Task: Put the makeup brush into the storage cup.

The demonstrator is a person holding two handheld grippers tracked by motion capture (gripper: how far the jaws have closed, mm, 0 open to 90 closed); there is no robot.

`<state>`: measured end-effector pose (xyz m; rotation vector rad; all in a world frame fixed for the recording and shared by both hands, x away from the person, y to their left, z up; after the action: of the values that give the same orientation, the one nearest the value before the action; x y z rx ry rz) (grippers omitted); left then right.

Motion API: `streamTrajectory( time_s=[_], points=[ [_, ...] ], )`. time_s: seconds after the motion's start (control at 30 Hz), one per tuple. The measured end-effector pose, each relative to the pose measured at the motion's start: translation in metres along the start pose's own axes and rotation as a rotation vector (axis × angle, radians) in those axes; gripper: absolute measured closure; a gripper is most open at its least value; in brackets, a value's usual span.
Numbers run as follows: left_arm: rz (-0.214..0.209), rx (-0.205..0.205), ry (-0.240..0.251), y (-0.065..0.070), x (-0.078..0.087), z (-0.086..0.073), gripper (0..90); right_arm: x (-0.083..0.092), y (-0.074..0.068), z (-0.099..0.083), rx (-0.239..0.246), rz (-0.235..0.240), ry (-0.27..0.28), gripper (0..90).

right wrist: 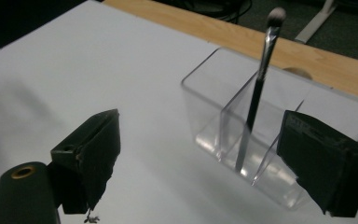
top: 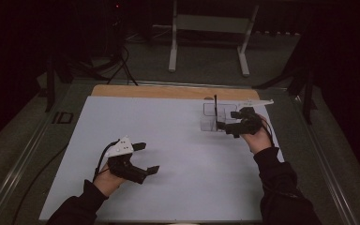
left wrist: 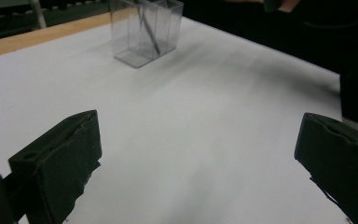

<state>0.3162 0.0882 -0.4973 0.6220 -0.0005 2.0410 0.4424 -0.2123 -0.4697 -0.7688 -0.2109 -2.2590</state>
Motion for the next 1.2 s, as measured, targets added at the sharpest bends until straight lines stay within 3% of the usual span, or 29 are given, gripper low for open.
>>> streamTrajectory(
  time_s=[0.1,0.23,0.43,0.63,0.77,0.93,1.2],
  points=[
    [0.009,-0.007,-0.02,-0.004,0.005,-0.004,2.1,0.002,-0.006,-0.006,0.003,0.013,0.011,13.6],
    [-0.003,0.006,-0.001,-0.008,0.011,-0.006,2.1,0.006,-0.016,-0.014,0.01,0.03,0.038,13.9],
    [0.027,-0.02,0.029,-0.016,0.024,-0.01,2.1,0.011,-0.026,-0.03,0.025,0.04,0.051,14.3],
    [0.038,-0.007,0.036,-0.025,0.037,-0.018,2.2,0.012,-0.032,-0.051,0.022,0.067,0.059,14.2],
    [0.048,0.002,0.016,-0.028,0.042,-0.027,2.2,0.015,-0.035,-0.066,0.029,0.055,0.053,14.1],
    [0.017,0.005,-0.007,-0.028,0.043,-0.04,2.2,0.019,-0.038,-0.084,0.027,0.066,0.045,14.1],
    [0.034,0.007,-0.043,-0.029,0.043,-0.057,2.2,0.026,-0.043,-0.109,0.023,0.064,0.021,14.1]
  ],
)
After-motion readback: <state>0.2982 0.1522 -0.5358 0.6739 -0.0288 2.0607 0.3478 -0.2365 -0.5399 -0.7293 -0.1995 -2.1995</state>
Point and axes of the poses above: each handheld gripper's, and its own axes: x roughly backward along the jaws, z roughly out of its top, y roughly to its right, the point moved 8 cm from there along -x, roughly forward along the jaws, and after that the axes turned 6 degrees about x, right-handed, at the moved point
